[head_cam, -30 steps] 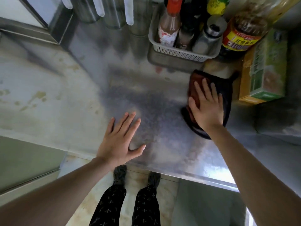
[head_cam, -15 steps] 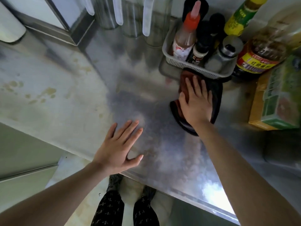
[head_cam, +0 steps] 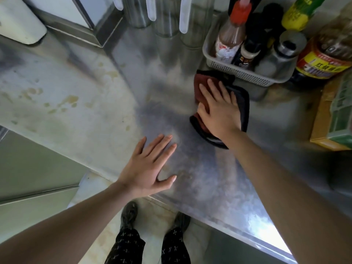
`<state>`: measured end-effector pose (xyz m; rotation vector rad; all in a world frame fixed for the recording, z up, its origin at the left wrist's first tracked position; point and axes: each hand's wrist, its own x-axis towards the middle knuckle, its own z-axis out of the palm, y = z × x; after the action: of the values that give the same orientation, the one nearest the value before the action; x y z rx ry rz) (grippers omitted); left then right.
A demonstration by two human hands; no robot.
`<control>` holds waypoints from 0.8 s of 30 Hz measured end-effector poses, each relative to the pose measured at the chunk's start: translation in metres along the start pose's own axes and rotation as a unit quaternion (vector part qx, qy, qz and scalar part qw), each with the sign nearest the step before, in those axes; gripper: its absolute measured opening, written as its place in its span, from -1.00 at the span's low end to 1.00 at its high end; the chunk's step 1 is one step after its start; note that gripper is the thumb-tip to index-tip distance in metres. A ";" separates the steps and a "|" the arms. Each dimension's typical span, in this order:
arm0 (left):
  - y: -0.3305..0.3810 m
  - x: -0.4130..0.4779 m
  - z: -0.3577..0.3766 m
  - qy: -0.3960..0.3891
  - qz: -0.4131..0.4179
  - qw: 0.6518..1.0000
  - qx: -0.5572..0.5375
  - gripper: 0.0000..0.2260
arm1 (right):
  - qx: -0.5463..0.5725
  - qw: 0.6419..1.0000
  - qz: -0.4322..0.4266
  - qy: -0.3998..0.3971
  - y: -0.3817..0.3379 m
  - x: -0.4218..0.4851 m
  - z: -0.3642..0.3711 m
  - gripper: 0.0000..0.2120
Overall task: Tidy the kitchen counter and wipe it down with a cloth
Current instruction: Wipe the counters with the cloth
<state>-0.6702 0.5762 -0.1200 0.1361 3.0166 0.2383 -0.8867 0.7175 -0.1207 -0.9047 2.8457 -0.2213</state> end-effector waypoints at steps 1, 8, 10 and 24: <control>0.000 0.000 0.000 0.002 0.002 1.000 0.000 -0.30 | 0.002 1.000 0.014 -0.003 -0.009 -0.003 0.001 -0.46; 0.000 -0.001 -0.001 0.010 0.004 1.000 -0.015 -0.40 | -0.029 0.969 -0.239 -0.060 -0.003 -0.057 0.006 -0.46; -0.001 -0.001 -0.001 0.004 0.008 1.000 -0.020 -0.40 | -0.015 0.988 -0.152 -0.023 0.014 -0.069 0.003 -0.45; -0.035 -0.022 -0.020 0.079 -0.016 0.992 -0.097 -0.42 | -0.002 0.995 0.102 0.002 -0.069 -0.180 0.027 -0.43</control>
<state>-0.6539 0.5367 -0.1040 0.0541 3.1250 0.5627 -0.6981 0.7643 -0.1175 -0.6067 2.9167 -0.1948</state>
